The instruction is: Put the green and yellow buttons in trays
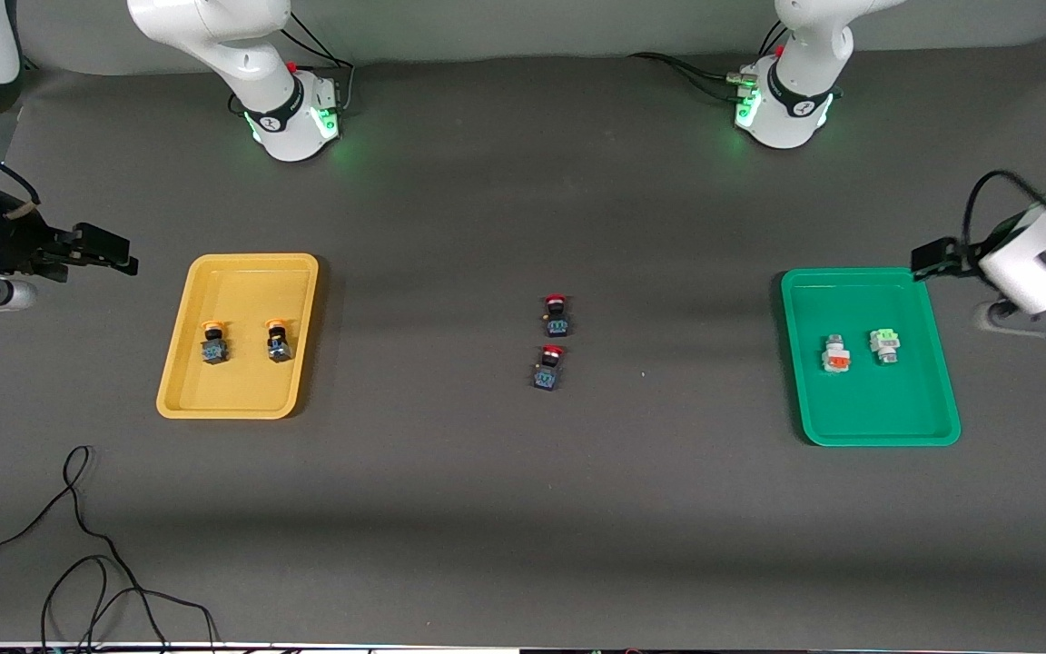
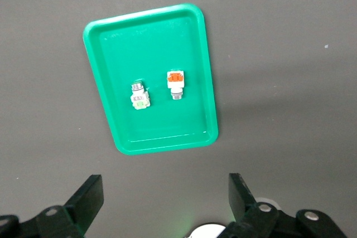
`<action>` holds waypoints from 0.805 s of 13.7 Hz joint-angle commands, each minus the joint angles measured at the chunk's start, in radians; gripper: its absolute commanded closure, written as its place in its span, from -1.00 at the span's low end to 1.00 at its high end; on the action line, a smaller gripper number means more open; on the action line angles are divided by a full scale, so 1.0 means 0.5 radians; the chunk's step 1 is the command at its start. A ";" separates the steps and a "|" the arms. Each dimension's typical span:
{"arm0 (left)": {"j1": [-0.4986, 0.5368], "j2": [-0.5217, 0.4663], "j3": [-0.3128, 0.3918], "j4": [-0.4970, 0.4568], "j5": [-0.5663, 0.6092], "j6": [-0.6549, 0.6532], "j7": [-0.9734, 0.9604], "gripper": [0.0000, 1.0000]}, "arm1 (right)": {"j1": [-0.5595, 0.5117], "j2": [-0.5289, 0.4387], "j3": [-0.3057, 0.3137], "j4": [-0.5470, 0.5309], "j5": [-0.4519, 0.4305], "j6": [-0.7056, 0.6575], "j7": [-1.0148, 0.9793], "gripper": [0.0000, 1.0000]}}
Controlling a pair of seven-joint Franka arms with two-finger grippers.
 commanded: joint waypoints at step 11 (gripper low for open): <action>-0.303 0.093 0.206 0.313 -0.007 -0.309 0.017 -0.99 | -0.093 0.063 0.035 0.131 -0.042 0.018 0.053 -0.99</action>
